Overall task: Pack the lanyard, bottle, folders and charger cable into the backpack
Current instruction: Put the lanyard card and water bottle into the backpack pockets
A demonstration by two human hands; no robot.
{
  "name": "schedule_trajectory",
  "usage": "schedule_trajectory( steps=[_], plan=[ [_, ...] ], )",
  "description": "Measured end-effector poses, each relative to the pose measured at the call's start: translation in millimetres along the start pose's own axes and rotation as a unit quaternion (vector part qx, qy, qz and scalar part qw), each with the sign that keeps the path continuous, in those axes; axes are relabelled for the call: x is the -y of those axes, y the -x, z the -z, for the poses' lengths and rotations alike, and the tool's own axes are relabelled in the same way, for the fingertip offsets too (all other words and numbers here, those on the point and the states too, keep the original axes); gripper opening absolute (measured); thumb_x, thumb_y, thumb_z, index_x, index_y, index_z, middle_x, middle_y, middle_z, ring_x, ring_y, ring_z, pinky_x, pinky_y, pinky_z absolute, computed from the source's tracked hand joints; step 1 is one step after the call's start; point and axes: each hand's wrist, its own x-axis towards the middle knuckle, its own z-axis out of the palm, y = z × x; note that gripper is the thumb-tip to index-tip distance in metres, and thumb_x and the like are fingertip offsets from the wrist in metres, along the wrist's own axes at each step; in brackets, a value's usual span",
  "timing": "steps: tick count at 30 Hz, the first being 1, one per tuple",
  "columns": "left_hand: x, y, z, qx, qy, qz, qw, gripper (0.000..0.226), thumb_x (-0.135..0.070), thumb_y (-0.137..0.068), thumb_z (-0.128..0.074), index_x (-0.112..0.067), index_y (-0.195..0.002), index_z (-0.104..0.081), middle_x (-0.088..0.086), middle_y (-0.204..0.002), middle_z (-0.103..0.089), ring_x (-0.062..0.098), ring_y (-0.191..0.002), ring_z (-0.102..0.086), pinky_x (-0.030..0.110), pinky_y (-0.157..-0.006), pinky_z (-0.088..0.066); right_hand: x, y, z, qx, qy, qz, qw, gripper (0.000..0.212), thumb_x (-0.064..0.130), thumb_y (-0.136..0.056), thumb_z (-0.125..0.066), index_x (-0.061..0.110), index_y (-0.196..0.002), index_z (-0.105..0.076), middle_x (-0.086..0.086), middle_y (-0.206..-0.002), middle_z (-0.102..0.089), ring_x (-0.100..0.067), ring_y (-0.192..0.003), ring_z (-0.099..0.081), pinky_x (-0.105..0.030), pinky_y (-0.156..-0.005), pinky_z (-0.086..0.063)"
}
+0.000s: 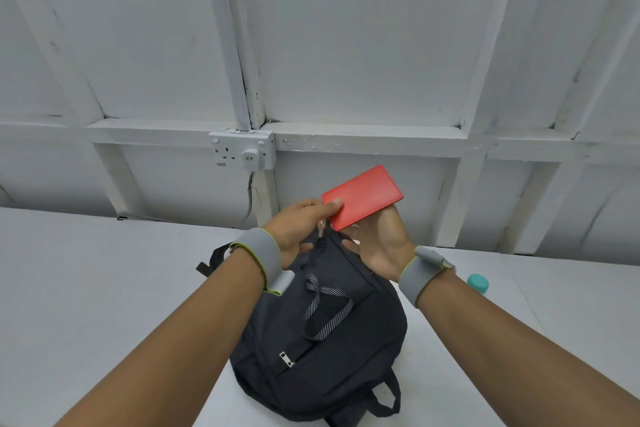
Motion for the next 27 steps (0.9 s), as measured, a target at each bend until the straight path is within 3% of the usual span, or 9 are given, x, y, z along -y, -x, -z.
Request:
schedule_trajectory(
  steps=[2, 6, 8, 10, 12, 14, 19, 23, 27],
  plan=[
    [-4.8, 1.3, -2.4, -0.013, -0.002, -0.016, 1.0, 0.022, -0.044, -0.088, -0.066, -0.023, -0.085, -0.06, -0.003, -0.103, -0.061, 0.014, -0.105, -0.051, 0.04, -0.092, -0.033, -0.6, 1.5, -2.3, 0.02, -0.009, -0.007, 1.0, 0.049, 0.048, -0.09, -0.026, 0.028, -0.099, -0.07, 0.005, -0.094, -0.073, -0.016, -0.096, -0.063, -0.038, -0.089, -0.031],
    [-8.0, 0.5, -6.9, -0.012, 0.046, -0.059, 0.997, 0.023, -0.037, -0.092, -0.063, -0.022, -0.079, -0.052, 0.0, -0.076, -0.056, 0.015, -0.061, -0.052, 0.029, -0.064, -0.038, -3.3, 3.3, -11.0, 0.073, -0.034, -0.025, 0.996, 0.062, 0.057, -0.093, -0.026, 0.02, -0.086, -0.075, -0.006, -0.076, -0.067, -0.025, -0.075, -0.062, -0.038, -0.075, -0.038],
    [-6.0, -4.6, -4.7, -0.064, 0.077, -0.097, 0.99, 0.024, -0.033, -0.092, -0.065, -0.02, -0.077, -0.051, 0.004, -0.076, -0.057, 0.022, -0.067, -0.057, 0.031, -0.068, -0.047, -2.5, 6.1, -12.9, 0.078, -0.044, -0.052, 0.995, 0.059, 0.058, -0.095, -0.033, 0.015, -0.082, -0.072, -0.005, -0.062, -0.047, -0.024, -0.054, -0.049, -0.036, -0.066, -0.041],
    [-3.0, -10.2, 5.8, -0.133, 0.077, -0.138, 0.978, 0.023, -0.027, -0.091, -0.067, -0.016, -0.078, -0.052, 0.008, -0.08, -0.059, 0.027, -0.078, -0.062, 0.041, -0.073, -0.059, -2.8, 8.9, -8.8, 0.055, 0.013, -0.07, 0.996, 0.039, 0.046, -0.096, -0.044, 0.016, -0.082, -0.063, -0.001, -0.059, -0.035, -0.016, -0.044, -0.031, -0.031, -0.054, -0.037],
    [2.6, -14.0, 18.9, -0.198, -0.016, -0.164, 0.966, 0.024, -0.031, -0.09, -0.068, -0.018, -0.077, -0.052, 0.009, -0.079, -0.064, 0.03, -0.077, -0.066, 0.046, -0.073, -0.061, -3.0, 10.0, 1.1, 0.037, 0.106, -0.053, 0.992, 0.021, 0.029, -0.095, -0.053, 0.016, -0.081, -0.059, 0.0, -0.061, -0.035, -0.011, -0.043, -0.024, -0.028, -0.048, -0.032],
    [11.2, -17.0, 29.9, -0.213, -0.154, -0.17, 0.95, 0.022, -0.04, -0.087, -0.068, -0.025, -0.08, -0.053, 0.007, -0.08, -0.069, 0.027, -0.074, -0.069, 0.041, -0.072, -0.058, 2.0, 10.5, 6.3, 0.026, 0.17, -0.024, 0.985, 0.013, 0.015, -0.094, -0.053, 0.009, -0.095, -0.065, 0.001, -0.061, -0.042, -0.01, -0.042, -0.026, -0.025, -0.045, -0.034],
    [19.4, -9.1, 26.9, -0.073, -0.236, -0.16, 0.956, 0.018, -0.022, -0.094, -0.063, -0.014, -0.111, -0.06, 0.006, -0.072, -0.067, 0.003, -0.048, -0.06, 0.007, -0.049, -0.042, 32.5, 4.0, 8.7, -0.013, 0.22, 0.041, 0.975, 0.025, -0.001, -0.089, -0.05, 0.0, -0.106, -0.067, -0.006, -0.073, -0.061, -0.015, -0.047, -0.04, -0.026, -0.046, -0.038],
    [10.2, -2.7, 27.1, 0.013, -0.214, -0.154, 0.965, 0.02, -0.023, -0.096, -0.061, -0.015, -0.114, -0.066, -0.001, -0.067, -0.059, 0.0, -0.046, -0.053, 0.011, -0.049, -0.041, 49.2, -7.1, 24.3, -0.037, 0.263, 0.089, 0.96, 0.014, 0.007, -0.087, -0.066, 0.011, -0.099, -0.072, -0.004, -0.079, -0.061, -0.013, -0.052, -0.04, -0.026, -0.051, -0.038],
    [-2.9, -0.1, 31.8, 0.045, -0.016, -0.12, 0.992, 0.012, -0.014, -0.098, -0.055, -0.016, -0.103, -0.065, -0.001, -0.063, -0.056, 0.007, -0.047, -0.05, 0.018, -0.047, -0.037, 41.3, -19.0, 37.7, -0.023, 0.145, 0.063, 0.987, 0.007, 0.012, -0.088, -0.064, 0.017, -0.086, -0.068, -0.007, -0.077, -0.053, -0.018, -0.062, -0.041, -0.027, -0.058, -0.036]
  ],
)
